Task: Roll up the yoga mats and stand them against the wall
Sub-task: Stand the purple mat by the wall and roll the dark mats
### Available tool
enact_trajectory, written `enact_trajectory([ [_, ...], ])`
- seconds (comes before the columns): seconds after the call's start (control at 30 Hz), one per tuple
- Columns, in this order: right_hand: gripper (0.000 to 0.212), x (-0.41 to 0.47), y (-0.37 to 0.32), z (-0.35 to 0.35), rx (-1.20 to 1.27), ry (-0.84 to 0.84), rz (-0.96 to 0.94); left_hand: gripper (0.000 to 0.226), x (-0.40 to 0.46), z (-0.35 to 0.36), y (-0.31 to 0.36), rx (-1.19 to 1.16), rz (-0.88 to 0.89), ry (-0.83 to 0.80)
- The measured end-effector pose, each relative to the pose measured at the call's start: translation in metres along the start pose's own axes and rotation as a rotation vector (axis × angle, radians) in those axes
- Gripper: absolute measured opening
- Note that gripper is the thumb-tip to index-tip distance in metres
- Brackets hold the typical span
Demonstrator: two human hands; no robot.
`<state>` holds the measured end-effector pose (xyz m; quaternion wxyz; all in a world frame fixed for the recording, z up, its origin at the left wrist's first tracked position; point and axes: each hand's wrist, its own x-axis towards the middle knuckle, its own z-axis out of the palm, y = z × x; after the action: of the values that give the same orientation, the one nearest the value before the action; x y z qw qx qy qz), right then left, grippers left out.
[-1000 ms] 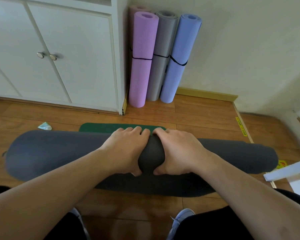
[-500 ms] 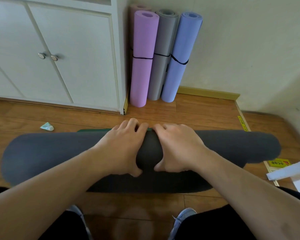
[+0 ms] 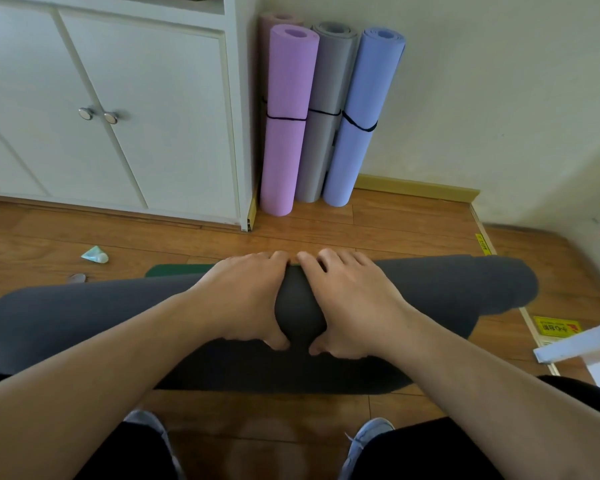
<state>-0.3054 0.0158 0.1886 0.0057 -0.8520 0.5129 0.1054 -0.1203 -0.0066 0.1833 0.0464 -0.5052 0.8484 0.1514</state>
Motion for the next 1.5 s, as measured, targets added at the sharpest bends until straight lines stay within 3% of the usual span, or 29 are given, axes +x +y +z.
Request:
enact_trajectory([
  [0.1,0.115,0.003,0.002,-0.001,0.011,0.037,-0.022,0.11,-0.005,0.001,0.001,0.003,0.007,0.017],
  [0.23,0.103,0.005,0.008,-0.009,0.079,-0.049,0.029,0.14,-0.011,0.013,0.005,0.188,0.03,0.082],
  [0.37,0.11,0.004,0.011,-0.011,0.168,-0.134,0.08,0.119,-0.005,0.018,0.008,0.25,0.042,0.122],
  [0.57,0.144,-0.003,0.001,-0.008,0.012,-0.035,0.006,0.105,-0.001,0.004,0.0,0.068,0.039,0.069],
  [0.77,0.114,0.004,0.007,-0.005,0.046,0.044,-0.019,0.109,0.0,-0.006,-0.001,0.012,0.016,-0.018],
  [0.93,0.104,0.006,0.012,-0.012,0.123,-0.04,0.027,0.133,-0.006,0.002,0.0,0.199,0.07,0.051],
  [1.1,0.102,0.002,0.015,-0.022,0.185,-0.086,0.08,0.105,0.0,0.004,0.004,0.199,0.073,0.141],
  [1.3,0.131,-0.009,-0.01,-0.017,-0.048,0.038,0.062,0.1,0.005,-0.013,-0.005,0.031,0.017,0.038],
  [1.5,0.108,0.003,-0.006,-0.01,-0.057,0.088,0.001,0.097,0.001,-0.016,-0.002,-0.03,-0.037,-0.088],
])
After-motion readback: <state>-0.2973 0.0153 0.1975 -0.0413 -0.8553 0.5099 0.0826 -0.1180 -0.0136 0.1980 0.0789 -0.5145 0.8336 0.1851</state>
